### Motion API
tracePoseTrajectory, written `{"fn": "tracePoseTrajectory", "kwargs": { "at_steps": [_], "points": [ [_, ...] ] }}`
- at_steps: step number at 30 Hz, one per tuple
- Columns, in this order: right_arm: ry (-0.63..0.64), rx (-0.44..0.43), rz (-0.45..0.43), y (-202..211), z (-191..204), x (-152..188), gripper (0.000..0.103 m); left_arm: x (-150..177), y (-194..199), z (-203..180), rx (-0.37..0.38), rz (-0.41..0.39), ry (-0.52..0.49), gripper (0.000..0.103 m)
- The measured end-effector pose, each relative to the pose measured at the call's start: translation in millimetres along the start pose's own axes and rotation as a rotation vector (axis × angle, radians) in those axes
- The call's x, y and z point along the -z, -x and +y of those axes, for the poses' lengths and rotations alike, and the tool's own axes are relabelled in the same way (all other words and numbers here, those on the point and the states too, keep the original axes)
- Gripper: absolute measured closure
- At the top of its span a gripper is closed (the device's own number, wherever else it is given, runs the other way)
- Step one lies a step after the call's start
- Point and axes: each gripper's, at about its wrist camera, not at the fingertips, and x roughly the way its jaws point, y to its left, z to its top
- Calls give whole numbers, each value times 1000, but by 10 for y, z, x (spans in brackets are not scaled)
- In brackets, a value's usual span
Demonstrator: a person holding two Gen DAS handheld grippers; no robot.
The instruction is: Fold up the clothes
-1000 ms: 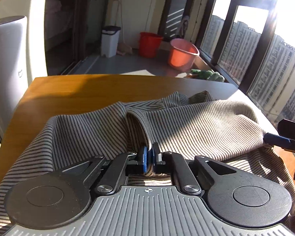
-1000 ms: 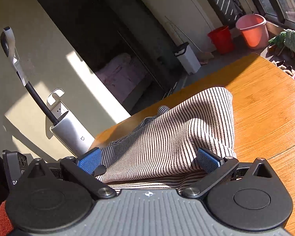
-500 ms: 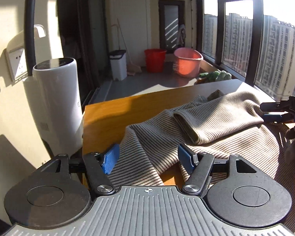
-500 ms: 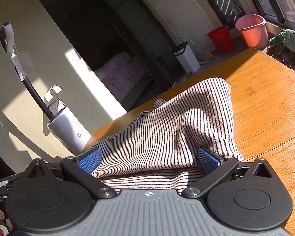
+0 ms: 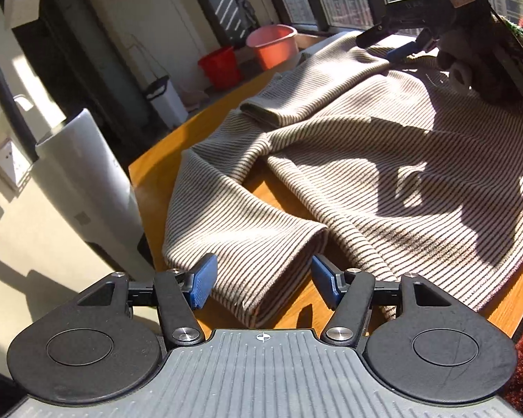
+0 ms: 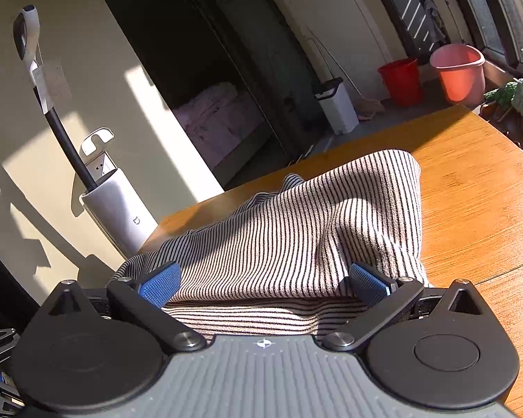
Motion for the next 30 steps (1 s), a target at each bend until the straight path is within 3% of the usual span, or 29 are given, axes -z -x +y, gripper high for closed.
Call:
{"fn": "tracePoseTrajectory", "kwargs": {
  "at_steps": [1,3,5,6,8,9,11,14,16,19,21,22,23,24,25,26,27,29,30],
  "points": [
    [37,-1,-17,54,96,-5,1,0,-59,-2,-17,9,6,46],
    [111,-3,-50,161,289,-14,7,-9,-149,20,-35,18,34,71],
    [170,-43,-69,289,490,-31,27,-44,-178,94,-34,5,92,92],
    [194,-74,-65,330,603,-34,33,-71,-175,146,-30,-8,131,95],
    [229,-135,-41,367,829,-18,56,-167,-85,376,13,-67,285,97],
    [231,-173,-16,367,929,6,61,-210,-41,484,35,-94,357,97],
    [212,-265,51,312,1091,68,82,-284,48,669,71,-150,478,97],
    [172,-435,159,185,1369,206,83,-379,141,795,100,-217,575,97],
    [171,-455,174,128,1531,274,80,-411,156,802,117,-234,592,97],
    [168,-427,158,40,1687,314,67,-460,163,792,143,-257,609,97],
    [165,-406,156,-30,1742,322,67,-484,152,761,158,-267,613,97],
    [164,-395,157,-67,1756,322,70,-490,151,752,166,-273,614,97],
    [167,-381,156,-105,1768,315,85,-494,150,736,172,-282,621,96],
    [180,-357,148,-140,1772,288,97,-497,157,733,176,-294,631,96],
    [196,-324,134,-164,1763,236,99,-500,164,730,179,-305,642,93],
    [208,-294,112,-162,1727,147,99,-493,175,749,178,-321,670,81],
    [213,-274,85,-139,1682,31,99,-485,186,769,176,-337,699,61],
    [226,-229,5,-19,1553,-239,99,-458,221,825,178,-381,740,38],
    [237,-199,-42,63,1474,-380,99,-455,223,836,173,-392,745,32]
  ]
}}
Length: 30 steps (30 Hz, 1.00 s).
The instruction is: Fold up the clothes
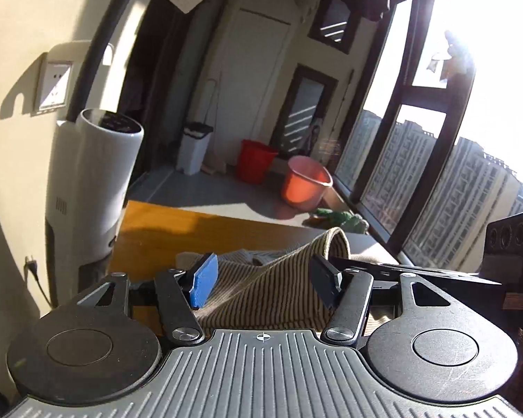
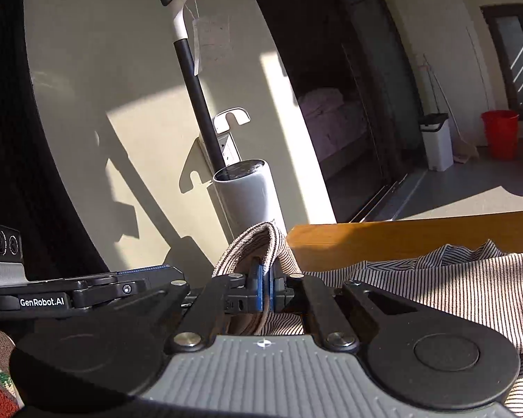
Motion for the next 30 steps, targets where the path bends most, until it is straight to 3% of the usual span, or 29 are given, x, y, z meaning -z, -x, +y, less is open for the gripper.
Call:
{"fn": "tracePoseTrajectory", "kwargs": {
  "at_steps": [4,7,13,18,22,25,30],
  "points": [
    [45,187,-84,298,-510,-317,99,33,-84,28,13,15,25,19],
    [10,309,-80,452,-959,-361,99,118,-222,0,34,66,35,17],
    [-110,430,9,501,-1706,49,99,265,-531,-173,84,156,3,10],
    [-222,467,97,358,-2127,437,97,376,-786,-351,99,224,-41,9],
    [-250,515,83,458,-2193,477,81,364,-898,-477,101,227,-77,8],
    [-201,573,50,585,-2091,413,80,309,-1002,-527,113,211,-95,7],
    [-197,491,-48,735,-1815,333,80,278,-1327,-661,156,182,-95,4]
  ]
}}
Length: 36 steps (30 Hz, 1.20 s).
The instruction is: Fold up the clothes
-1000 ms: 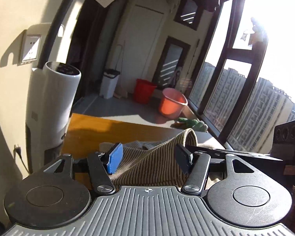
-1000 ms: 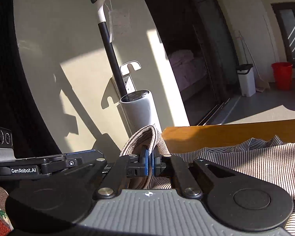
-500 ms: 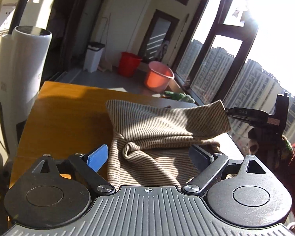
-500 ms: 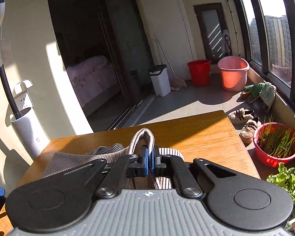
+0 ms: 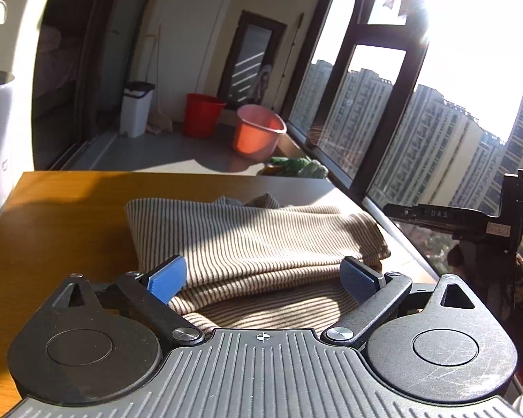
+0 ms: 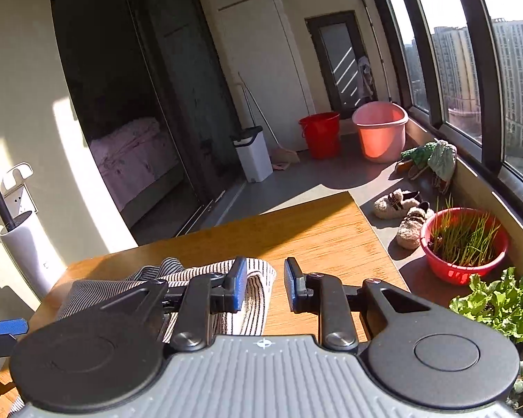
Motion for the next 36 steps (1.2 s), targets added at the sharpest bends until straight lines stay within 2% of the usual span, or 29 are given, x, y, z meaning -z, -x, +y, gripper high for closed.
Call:
{"fn": "tracePoseTrajectory", "kwargs": {
  "at_steps": [1,2,4,6,8,11,14,21,27,29,30,32,34,35,36],
  "points": [
    [-13,-38,-3,27,45,10,78,6,-106,-2,9,4,15,4],
    [-38,-78,13,16,75,39,68,29,-214,1,13,15,22,4],
    [-87,-128,68,-79,108,140,59,88,-397,6,-3,27,8,4],
    [-75,-99,133,-236,157,298,59,159,-549,9,-41,31,-33,4],
    [-25,-78,126,-327,212,434,59,230,-615,25,-94,20,-109,4],
    [42,-87,130,-402,306,423,52,204,-587,131,-102,8,-52,4],
    [87,-111,139,-497,363,383,51,207,-559,220,-122,-1,11,4],
    [63,-119,113,-411,362,391,51,284,-404,232,-149,-38,41,0],
    [131,-14,28,-249,489,330,52,246,-396,268,-163,-35,52,0],
    [161,53,-9,-231,505,285,51,245,-405,264,-162,-36,54,0],
    [172,84,-8,-251,505,268,50,244,-405,265,-162,-36,56,0],
    [165,99,55,-367,471,255,43,243,-406,267,-160,-35,58,0],
    [134,75,125,-472,438,275,45,243,-405,272,-158,-36,62,0],
    [130,60,149,-512,441,278,52,251,-403,266,-156,-38,65,0],
    [149,46,147,-515,492,258,67,256,-397,267,-155,-39,68,0]
  ]
}}
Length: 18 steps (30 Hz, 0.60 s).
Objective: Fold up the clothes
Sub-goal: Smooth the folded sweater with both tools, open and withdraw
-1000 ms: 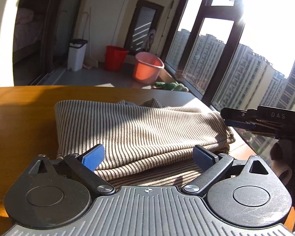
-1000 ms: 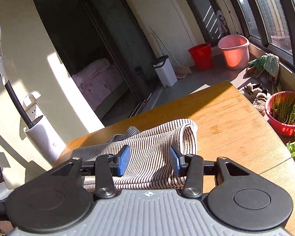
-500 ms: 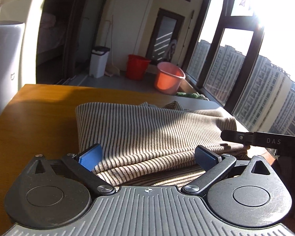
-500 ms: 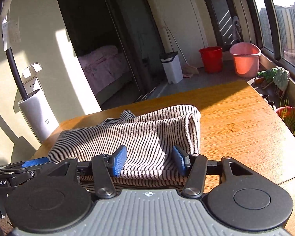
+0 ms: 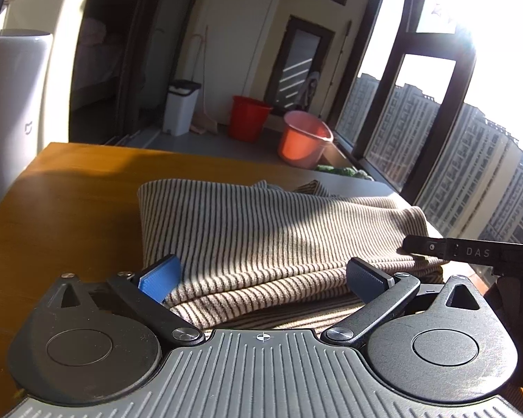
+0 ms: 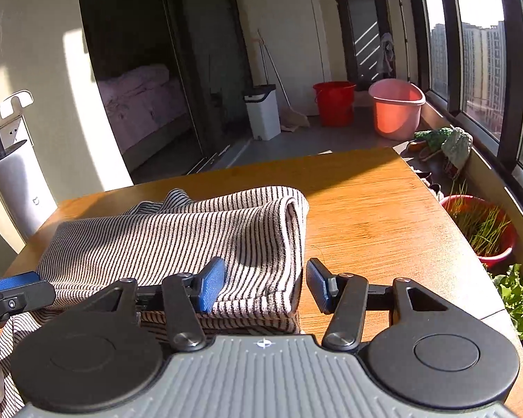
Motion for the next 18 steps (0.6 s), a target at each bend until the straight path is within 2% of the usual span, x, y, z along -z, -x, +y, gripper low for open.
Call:
{"fn": "tracePoseTrajectory", "kwargs": {
  "at_steps": [1,7,10,15,18],
  "points": [
    [21,-6,-22,36,54,-49,86,0,2,1,-1,-1,4,0],
    [98,-79,-184,326,267,-510,87,23,10,52,2,-9,44,0],
    [60,-61,-149,200,166,-520,87,30,10,92,3,-13,74,0],
    [-97,7,51,-217,-188,-112,86,38,14,108,3,-14,90,0],
    [-125,4,42,-78,-264,-78,84,41,19,117,7,-14,93,0]
  ]
}}
